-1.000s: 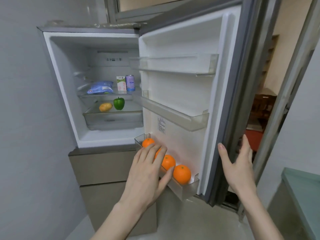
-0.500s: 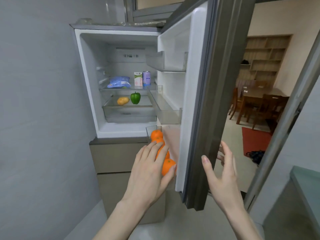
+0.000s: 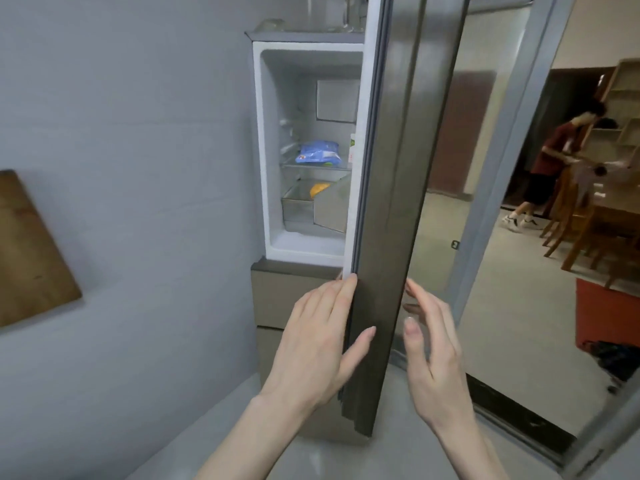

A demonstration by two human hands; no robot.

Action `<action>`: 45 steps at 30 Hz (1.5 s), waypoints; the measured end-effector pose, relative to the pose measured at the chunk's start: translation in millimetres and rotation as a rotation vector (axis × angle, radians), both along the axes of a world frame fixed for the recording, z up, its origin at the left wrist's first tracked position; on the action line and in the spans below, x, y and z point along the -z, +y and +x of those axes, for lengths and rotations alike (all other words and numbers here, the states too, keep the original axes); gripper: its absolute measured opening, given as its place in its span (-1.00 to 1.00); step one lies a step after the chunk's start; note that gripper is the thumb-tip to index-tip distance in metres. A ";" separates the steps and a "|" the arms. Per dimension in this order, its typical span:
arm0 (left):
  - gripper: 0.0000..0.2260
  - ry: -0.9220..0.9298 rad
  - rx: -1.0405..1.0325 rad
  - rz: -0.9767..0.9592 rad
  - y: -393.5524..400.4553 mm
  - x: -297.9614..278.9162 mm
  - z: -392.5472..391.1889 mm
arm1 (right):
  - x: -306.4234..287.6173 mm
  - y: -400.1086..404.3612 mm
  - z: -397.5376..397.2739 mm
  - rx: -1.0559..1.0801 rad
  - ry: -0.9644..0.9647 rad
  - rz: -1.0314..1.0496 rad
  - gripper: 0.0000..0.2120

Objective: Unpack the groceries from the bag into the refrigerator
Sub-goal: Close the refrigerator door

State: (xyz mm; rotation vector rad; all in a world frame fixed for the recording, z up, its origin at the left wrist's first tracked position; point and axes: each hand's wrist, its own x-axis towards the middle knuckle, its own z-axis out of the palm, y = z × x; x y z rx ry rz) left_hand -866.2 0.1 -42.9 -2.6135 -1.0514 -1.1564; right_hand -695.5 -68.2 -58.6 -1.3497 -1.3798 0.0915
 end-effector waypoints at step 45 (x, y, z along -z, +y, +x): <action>-0.29 0.077 -0.408 -0.043 380.8 33.0 -70.9 | -16.5 404.4 -28.4 0.271 -0.773 -0.203 -0.33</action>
